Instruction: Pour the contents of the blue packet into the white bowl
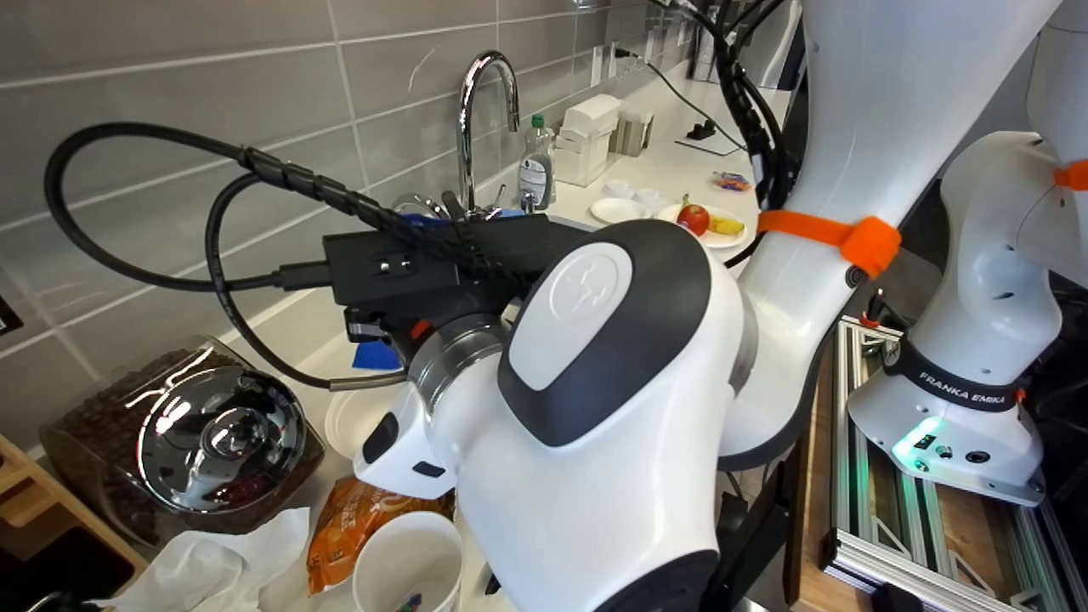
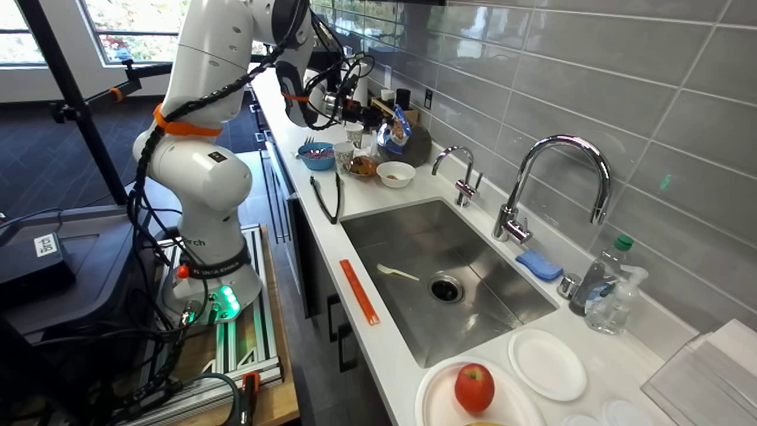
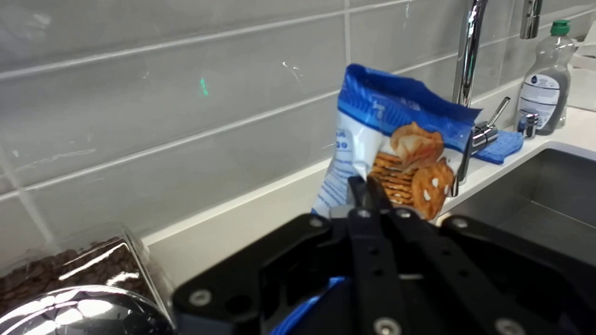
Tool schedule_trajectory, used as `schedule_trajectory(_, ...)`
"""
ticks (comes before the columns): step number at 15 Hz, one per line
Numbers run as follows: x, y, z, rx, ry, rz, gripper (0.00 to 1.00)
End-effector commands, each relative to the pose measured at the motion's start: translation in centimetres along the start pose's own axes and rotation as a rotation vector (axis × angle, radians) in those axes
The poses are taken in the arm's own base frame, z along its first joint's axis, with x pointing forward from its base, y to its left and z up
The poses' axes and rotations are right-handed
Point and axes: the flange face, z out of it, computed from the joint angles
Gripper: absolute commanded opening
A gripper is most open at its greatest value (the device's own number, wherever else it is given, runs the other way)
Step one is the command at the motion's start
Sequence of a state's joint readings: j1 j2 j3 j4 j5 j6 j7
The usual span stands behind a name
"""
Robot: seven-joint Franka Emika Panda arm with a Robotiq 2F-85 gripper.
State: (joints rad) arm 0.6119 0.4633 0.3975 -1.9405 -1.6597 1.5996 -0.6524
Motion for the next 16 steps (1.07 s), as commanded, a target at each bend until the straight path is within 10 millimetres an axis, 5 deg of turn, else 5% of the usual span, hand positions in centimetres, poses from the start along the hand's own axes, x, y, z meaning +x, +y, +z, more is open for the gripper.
schedule_trajectory(1,-0.06,-0.46,-0.18,0.006,0.015,-0.001,0.0)
schedule_trajectory(16,-0.45,-0.55,-0.06,0.015,0.015,0.009,0.0)
